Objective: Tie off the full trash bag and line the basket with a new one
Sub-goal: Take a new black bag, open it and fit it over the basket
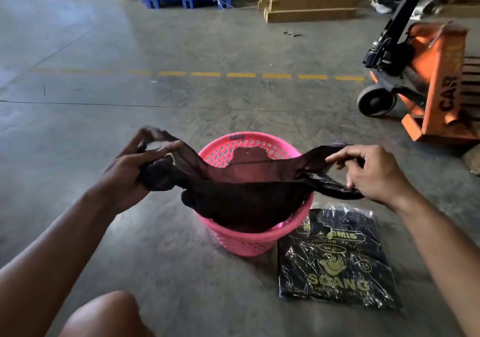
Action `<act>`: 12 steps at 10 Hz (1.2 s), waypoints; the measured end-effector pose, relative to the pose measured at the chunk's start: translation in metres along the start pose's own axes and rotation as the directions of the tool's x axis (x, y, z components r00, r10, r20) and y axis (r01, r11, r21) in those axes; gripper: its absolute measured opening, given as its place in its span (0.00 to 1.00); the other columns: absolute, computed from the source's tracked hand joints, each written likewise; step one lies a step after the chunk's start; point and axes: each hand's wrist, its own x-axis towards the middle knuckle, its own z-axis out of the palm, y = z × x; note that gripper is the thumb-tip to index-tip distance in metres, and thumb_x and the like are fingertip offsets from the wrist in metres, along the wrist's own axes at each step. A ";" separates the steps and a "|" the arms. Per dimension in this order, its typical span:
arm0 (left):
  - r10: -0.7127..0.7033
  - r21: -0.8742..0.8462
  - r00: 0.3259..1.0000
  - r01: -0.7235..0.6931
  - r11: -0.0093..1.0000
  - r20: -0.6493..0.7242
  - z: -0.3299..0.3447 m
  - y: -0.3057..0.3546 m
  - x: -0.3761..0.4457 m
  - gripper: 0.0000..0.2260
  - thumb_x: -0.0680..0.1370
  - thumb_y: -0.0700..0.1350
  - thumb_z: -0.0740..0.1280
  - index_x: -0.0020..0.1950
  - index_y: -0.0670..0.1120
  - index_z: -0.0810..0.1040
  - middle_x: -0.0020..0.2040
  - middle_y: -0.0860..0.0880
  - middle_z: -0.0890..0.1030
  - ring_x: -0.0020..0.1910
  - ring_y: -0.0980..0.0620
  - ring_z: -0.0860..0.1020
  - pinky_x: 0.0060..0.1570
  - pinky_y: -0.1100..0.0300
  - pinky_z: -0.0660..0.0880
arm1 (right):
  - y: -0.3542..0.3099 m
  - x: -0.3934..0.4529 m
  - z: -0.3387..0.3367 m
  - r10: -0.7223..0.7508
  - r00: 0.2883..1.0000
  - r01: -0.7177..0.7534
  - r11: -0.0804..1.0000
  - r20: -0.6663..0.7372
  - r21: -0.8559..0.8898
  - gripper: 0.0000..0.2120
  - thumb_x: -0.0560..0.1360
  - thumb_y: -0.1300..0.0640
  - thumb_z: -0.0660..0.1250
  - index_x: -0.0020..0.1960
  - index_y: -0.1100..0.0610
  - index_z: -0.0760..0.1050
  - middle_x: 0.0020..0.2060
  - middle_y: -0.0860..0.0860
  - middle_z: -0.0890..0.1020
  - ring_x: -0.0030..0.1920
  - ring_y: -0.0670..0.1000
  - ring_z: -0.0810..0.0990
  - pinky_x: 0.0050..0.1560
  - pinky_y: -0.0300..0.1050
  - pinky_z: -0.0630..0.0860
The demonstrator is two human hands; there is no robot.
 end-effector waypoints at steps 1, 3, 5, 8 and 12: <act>-0.035 0.285 0.998 0.050 0.957 -0.058 -0.024 -0.006 -0.002 0.21 0.73 0.25 0.58 0.28 0.46 0.78 0.35 0.43 0.78 0.29 0.51 0.77 0.30 0.62 0.76 | 0.028 -0.002 -0.003 0.165 0.986 -0.163 0.981 0.009 -0.101 0.17 0.72 0.65 0.75 0.59 0.57 0.81 0.25 0.47 0.83 0.27 0.39 0.81 0.33 0.25 0.70; -0.115 0.890 0.980 -0.097 0.445 0.164 -0.056 -0.021 -0.011 0.31 0.70 0.20 0.66 0.43 0.58 0.90 0.45 0.54 0.81 0.42 0.56 0.81 0.40 0.68 0.75 | 0.047 -0.020 -0.003 0.180 0.965 -0.136 0.965 0.189 -0.224 0.40 0.62 0.52 0.84 0.69 0.55 0.69 0.42 0.47 0.85 0.41 0.49 0.81 0.45 0.47 0.73; -0.165 0.970 0.973 -0.128 0.205 0.163 -0.081 -0.048 -0.023 0.39 0.72 0.34 0.72 0.53 0.84 0.74 0.51 0.55 0.80 0.40 0.62 0.79 0.40 0.70 0.71 | 0.059 -0.038 0.012 0.198 0.943 -0.075 0.909 0.266 -0.410 0.48 0.58 0.33 0.77 0.70 0.48 0.60 0.41 0.46 0.81 0.42 0.53 0.82 0.45 0.50 0.78; -0.087 0.995 0.992 -0.098 -0.032 0.095 -0.103 -0.112 -0.020 0.41 0.69 0.51 0.80 0.79 0.56 0.67 0.53 0.49 0.73 0.39 0.54 0.76 0.39 0.62 0.71 | 0.087 -0.038 0.062 0.181 0.938 0.029 0.809 0.296 -0.587 0.47 0.63 0.37 0.75 0.73 0.46 0.53 0.58 0.54 0.84 0.51 0.62 0.85 0.47 0.55 0.81; -0.245 0.313 0.922 0.337 0.888 -0.299 -0.072 -0.108 0.057 0.07 0.82 0.40 0.63 0.50 0.48 0.81 0.40 0.51 0.81 0.36 0.56 0.82 0.40 0.61 0.74 | 0.105 0.042 0.093 0.509 0.722 -0.692 0.544 0.469 0.474 0.08 0.65 0.63 0.60 0.42 0.57 0.76 0.37 0.52 0.77 0.39 0.51 0.74 0.42 0.47 0.73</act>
